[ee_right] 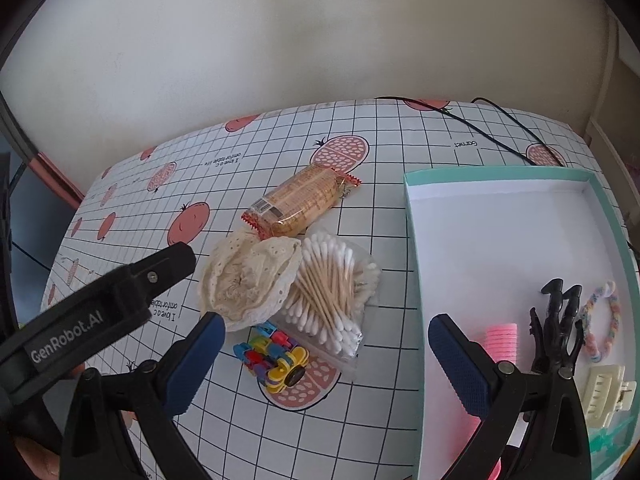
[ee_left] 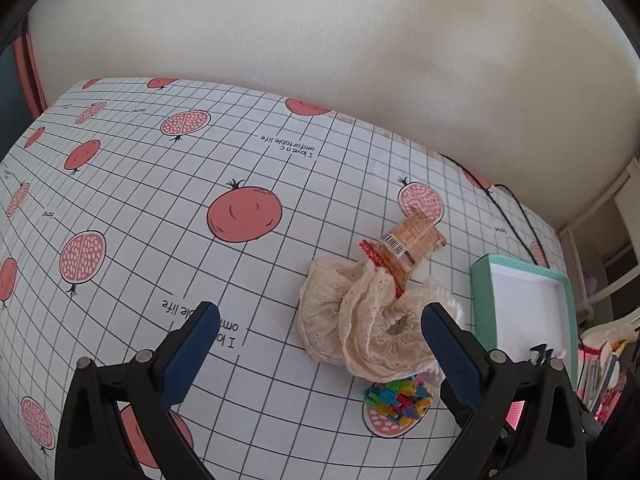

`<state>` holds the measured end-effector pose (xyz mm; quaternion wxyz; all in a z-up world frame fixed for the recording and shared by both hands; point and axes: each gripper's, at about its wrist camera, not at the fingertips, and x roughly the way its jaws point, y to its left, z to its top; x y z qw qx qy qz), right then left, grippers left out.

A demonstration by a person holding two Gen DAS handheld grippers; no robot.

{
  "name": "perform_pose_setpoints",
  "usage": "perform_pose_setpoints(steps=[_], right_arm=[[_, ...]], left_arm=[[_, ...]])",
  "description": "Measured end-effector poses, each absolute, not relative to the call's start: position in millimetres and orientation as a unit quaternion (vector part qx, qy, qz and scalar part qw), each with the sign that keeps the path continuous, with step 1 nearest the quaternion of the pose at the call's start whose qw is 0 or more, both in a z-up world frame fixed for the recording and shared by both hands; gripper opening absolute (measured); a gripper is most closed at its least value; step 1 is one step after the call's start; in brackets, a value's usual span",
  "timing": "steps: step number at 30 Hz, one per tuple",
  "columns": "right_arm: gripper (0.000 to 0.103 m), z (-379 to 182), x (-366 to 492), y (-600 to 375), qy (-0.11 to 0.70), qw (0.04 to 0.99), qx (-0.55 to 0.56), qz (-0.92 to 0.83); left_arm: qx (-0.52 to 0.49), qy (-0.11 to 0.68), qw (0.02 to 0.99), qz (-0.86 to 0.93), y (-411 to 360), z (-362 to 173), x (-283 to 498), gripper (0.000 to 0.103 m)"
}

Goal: Organize objects
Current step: 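Reach the left tool to the cream lace fabric while the right tool reaches the colourful flower toy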

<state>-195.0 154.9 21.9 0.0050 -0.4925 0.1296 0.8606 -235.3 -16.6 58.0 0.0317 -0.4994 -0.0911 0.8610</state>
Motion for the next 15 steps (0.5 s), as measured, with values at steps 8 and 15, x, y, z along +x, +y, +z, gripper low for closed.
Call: perform_pose_setpoints(steps=[8, 15], right_arm=[[0.103, 11, -197, 141, 0.123, -0.005, -0.515, 0.849], [0.099, 0, -197, 135, 0.141, 0.0, -0.529, 0.837]], left_arm=[[-0.518, -0.09, 0.012, 0.85, -27, 50, -238, 0.101], [-0.528, -0.092, 0.007, 0.844, -33, 47, -239, 0.101]])
